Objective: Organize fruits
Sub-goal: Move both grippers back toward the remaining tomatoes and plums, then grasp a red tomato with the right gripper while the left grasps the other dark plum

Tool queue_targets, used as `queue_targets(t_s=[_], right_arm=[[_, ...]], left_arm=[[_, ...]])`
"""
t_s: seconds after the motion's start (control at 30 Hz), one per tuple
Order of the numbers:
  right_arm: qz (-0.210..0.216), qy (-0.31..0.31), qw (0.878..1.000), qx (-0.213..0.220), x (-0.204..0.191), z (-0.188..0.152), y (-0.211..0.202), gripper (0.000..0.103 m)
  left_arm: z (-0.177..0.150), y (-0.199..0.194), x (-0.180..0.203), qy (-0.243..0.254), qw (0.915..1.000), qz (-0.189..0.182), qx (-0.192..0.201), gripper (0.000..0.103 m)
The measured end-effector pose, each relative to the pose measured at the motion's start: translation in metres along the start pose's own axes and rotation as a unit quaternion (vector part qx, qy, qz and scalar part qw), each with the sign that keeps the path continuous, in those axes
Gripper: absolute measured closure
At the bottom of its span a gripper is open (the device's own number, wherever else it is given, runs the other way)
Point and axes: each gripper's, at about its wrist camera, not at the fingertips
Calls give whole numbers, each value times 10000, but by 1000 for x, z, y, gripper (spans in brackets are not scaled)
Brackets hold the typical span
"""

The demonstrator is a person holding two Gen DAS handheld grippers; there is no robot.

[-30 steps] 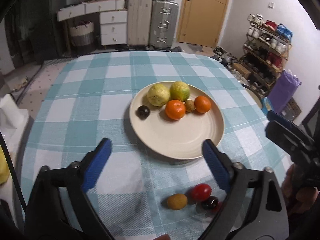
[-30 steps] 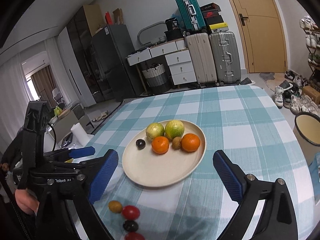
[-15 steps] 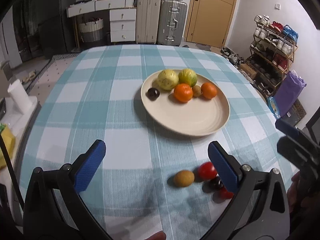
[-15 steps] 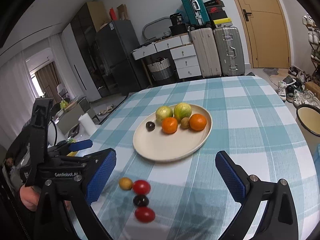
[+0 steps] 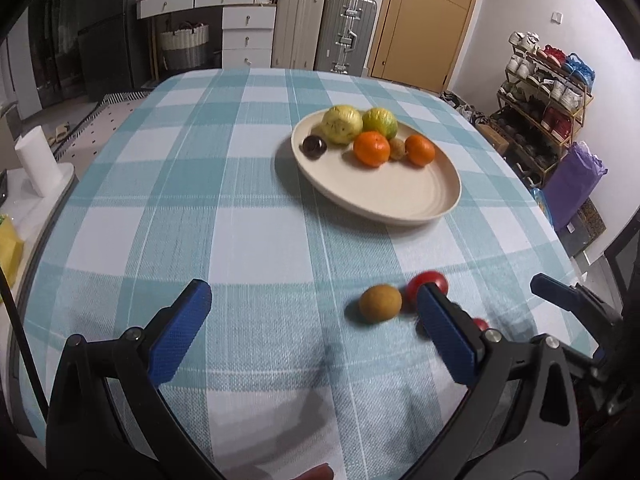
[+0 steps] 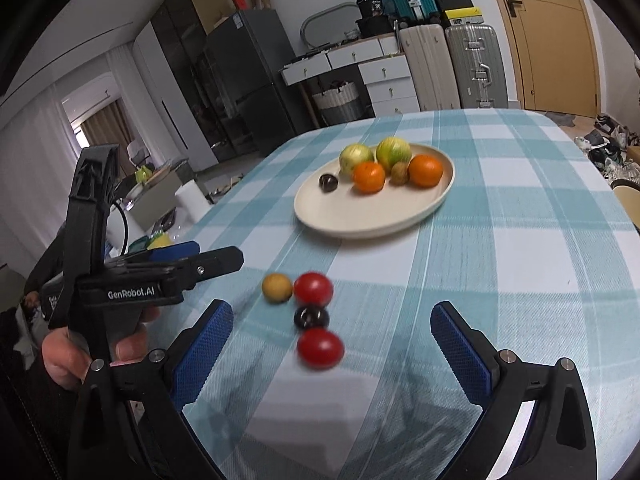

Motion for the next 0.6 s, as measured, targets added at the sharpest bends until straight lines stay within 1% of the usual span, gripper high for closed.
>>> queue_targets(t_s=[0.13,0.2,0.27,0.33,0.4,0.5,0.57,0.6], right_arm=[[-210,-64,9997,-75,-6,-11,6,2],[-213,-89,9997,-122,-7,-15,9,4],[-177,-56,9997,-169,-7,-15,12,10],[-181,-63,9995,-255,-8,-16,16,20],[-244,-136,9989,-376,-9,-18,22,23],[-287,-321,9977,-519,-14,-22,29,36],[-331,-413,9970,-561,-17,-24,32,40],[-357,-439,9968,-572,-18,-24,33,46]], left_arm=[[-6,4,0,27,10000,26,-67,1],[-9,4,0,28,10000,29,-66,1],[-10,5,1,43,10000,28,-77,1],[-11,6,0,30,10000,13,-83,1],[-11,7,0,29,10000,4,-93,1],[-12,8,0,35,9999,16,-126,1],[-13,9,0,24,9999,-12,-151,1],[-13,10,0,23,9999,-25,-156,1]])
Point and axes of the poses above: each gripper's, at about its wrist camera, not at the fingertips, and y roughly the way its jaws point, x to its right, z to its top, and after that the axes turned 7 degrees about y, right-handed
